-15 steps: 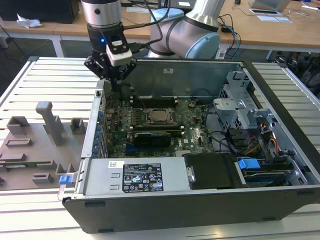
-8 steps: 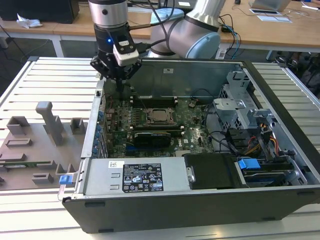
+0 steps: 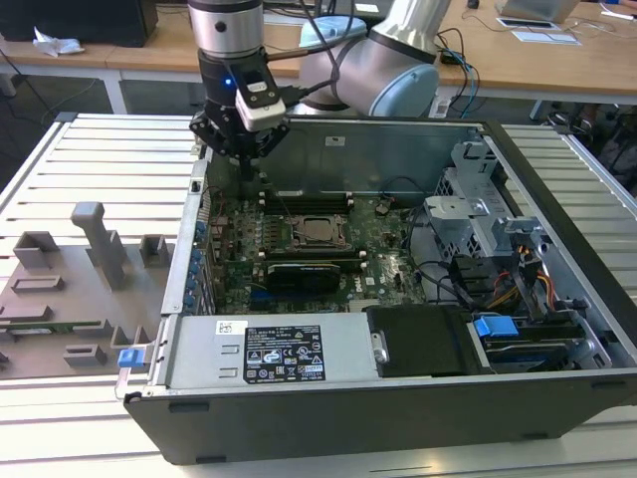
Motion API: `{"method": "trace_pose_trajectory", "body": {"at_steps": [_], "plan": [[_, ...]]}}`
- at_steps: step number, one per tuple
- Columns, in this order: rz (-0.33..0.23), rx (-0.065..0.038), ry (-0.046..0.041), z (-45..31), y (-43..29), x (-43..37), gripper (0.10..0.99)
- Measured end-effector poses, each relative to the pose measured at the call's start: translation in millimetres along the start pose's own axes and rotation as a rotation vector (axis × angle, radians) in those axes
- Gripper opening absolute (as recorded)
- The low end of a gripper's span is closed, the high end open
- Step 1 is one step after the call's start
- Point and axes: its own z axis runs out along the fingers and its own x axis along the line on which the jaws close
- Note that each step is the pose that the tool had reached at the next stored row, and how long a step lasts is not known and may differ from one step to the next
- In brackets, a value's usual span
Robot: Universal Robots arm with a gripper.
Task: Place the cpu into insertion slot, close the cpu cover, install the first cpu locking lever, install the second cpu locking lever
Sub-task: 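Install the first cpu locking lever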
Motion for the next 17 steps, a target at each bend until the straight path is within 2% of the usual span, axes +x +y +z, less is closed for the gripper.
{"method": "trace_pose_trajectory", "body": {"at_steps": [6, 13, 17], "plan": [[0.000, 0.000, 0.0011, 6.7, 7.0, -9.8, 0.106], [0.000, 0.000, 0.0017, 15.0, 11.2, -17.8, 0.106], [0.000, 0.000, 0.0024, 23.9, 12.4, -21.1, 0.106]]}}
